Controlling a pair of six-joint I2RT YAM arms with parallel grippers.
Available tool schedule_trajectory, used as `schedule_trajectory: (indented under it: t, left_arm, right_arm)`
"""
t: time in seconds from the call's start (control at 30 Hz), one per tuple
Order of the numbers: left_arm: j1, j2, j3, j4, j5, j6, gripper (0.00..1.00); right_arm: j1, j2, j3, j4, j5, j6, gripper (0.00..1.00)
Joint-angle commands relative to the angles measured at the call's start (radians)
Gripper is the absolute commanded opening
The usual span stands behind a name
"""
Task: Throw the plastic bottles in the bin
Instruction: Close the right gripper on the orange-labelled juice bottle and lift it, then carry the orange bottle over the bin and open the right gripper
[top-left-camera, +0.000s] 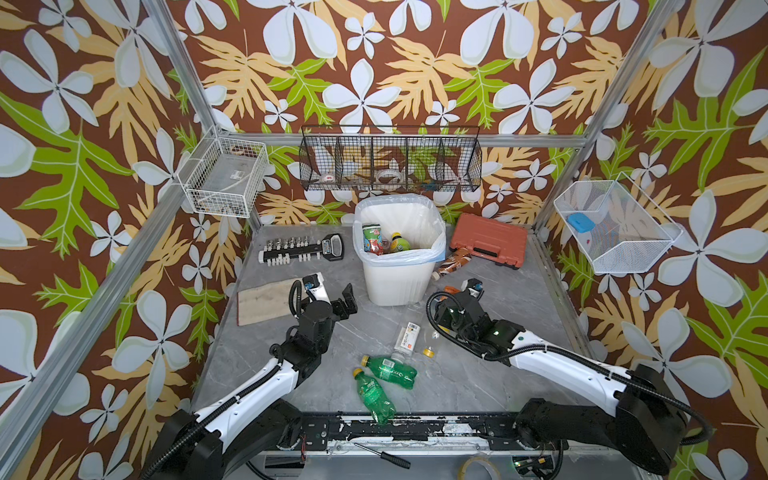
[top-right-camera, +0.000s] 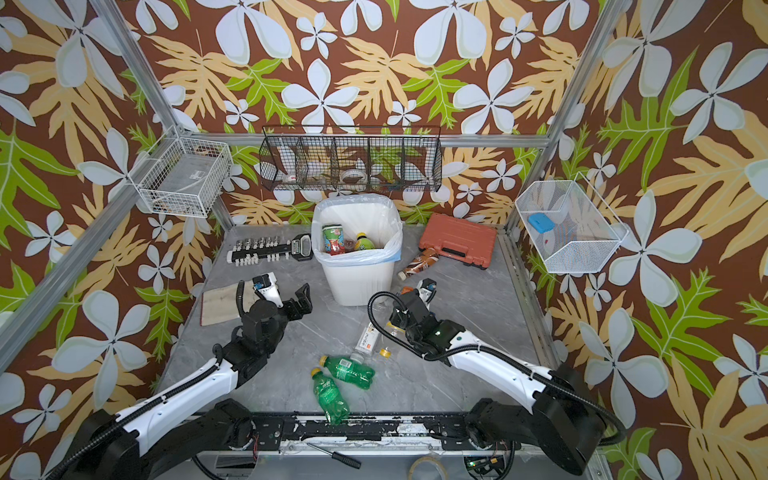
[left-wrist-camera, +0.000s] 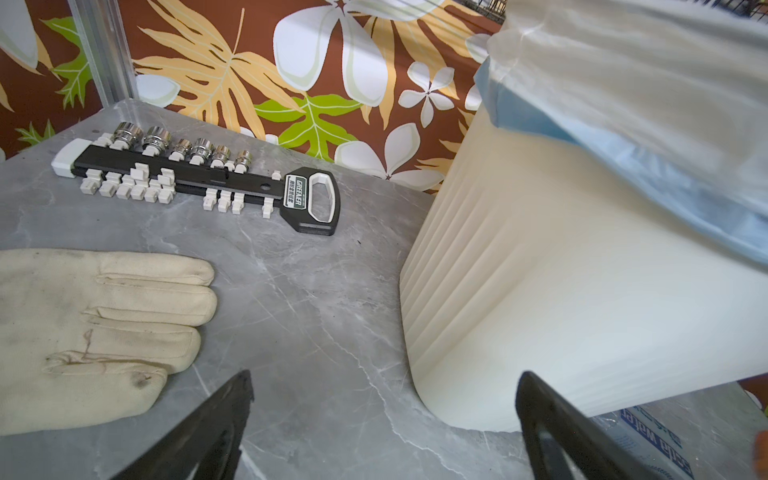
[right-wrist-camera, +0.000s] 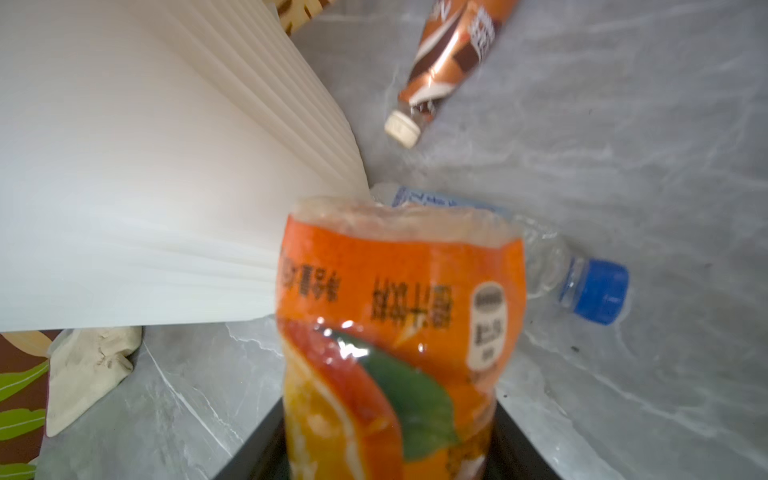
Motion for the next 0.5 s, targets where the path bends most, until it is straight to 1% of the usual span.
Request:
schedule_trajectory:
  t: [0.0, 0.07, 0.2, 0.33, 0.47]
  left_arm:
    - [0.008, 0.019, 0.011, 0.015, -0.02, -0.024, 1.0]
    - [0.012, 0.032, 0.01, 0.015, -0.018, -0.034, 1.0]
    - [0.02, 0.045, 0.014, 0.007, -0.016, -0.046, 1.0]
    - [0.023, 0.042, 0.015, -0.008, -0.023, -0.054, 1.0]
    - [0.025, 0.033, 0.013, -0.014, -0.029, -0.056, 1.0]
  right_arm:
    - [-0.02, -0.053, 0.042, -0.089, 0.155, -0.133, 0.58]
    - [-0.055, -0.086, 0.076, -0.105, 0.179, -0.205, 0.58]
    - [-0.143, -0.12, 0.169, -0.114, 0.192, -0.354, 0.58]
    - [-0.208, -0.108, 0.267, -0.092, 0.196, -0.465, 0.58]
    - [-0.242, -0.061, 0.365, -0.032, 0.175, -0.553, 0.58]
